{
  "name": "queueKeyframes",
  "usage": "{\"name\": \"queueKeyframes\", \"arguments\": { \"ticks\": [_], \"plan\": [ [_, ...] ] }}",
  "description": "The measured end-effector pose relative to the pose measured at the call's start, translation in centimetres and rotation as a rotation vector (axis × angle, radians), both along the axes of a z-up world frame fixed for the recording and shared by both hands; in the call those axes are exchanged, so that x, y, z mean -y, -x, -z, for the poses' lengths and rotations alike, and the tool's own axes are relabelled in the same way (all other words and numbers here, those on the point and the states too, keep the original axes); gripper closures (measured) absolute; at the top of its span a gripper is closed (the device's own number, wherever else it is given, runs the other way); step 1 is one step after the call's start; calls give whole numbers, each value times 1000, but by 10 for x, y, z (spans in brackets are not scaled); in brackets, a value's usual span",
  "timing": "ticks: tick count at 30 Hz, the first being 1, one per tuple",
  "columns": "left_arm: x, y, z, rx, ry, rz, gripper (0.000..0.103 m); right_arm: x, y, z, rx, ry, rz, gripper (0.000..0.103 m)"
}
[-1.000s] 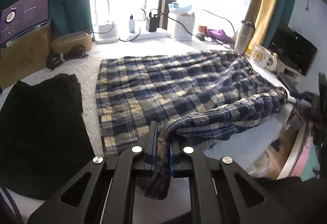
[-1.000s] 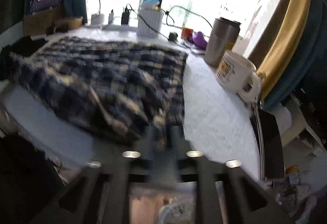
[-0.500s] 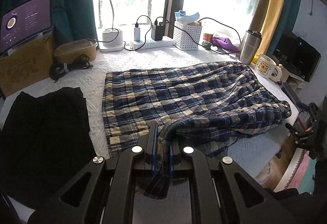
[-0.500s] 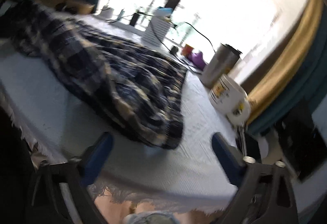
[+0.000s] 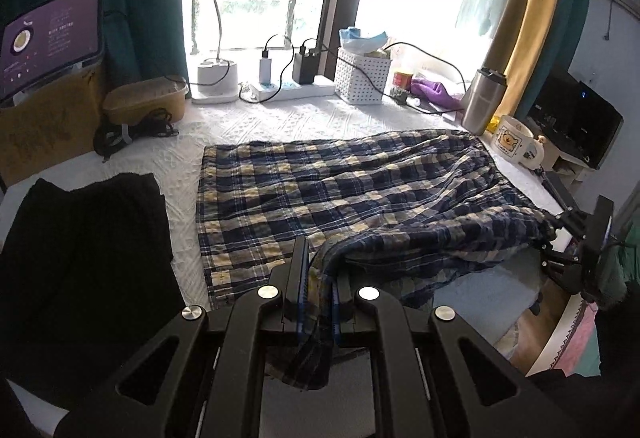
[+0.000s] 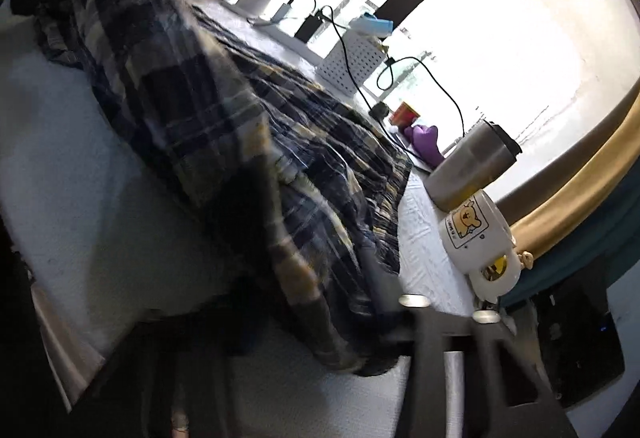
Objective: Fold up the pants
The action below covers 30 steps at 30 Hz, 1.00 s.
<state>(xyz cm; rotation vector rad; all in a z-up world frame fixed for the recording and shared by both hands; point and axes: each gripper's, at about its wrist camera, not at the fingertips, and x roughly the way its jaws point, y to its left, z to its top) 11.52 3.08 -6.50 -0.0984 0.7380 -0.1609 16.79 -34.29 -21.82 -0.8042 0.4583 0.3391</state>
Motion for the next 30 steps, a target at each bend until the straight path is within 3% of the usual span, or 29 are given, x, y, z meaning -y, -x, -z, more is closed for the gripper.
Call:
{"name": "queueKeyframes", "arguments": {
  "ticks": [4,6,8,11,15,22,26,30],
  "plan": [
    [3,10,-8,22,-10,20,95,8,6,-4,-16,-56,62,72],
    [6,16,-12,33,-18,36,95,13,9,-8,-17,-96,90,79],
    [7,22,-15,43,-21,48,95,17,12,-12,-26,-144,117,79],
    [5,34,-17,47,11,79,96,21,17,-18,-25,-196,156,91],
    [8,52,-24,57,3,93,99,29,28,-34,-15,-265,184,95],
    [21,84,-57,151,2,119,100,40,50,-74,78,-289,202,95],
    [23,100,-85,225,51,123,101,46,59,-99,141,-311,197,96],
    [34,115,-110,295,15,131,101,51,65,-118,198,-340,188,96]
  ]
}}
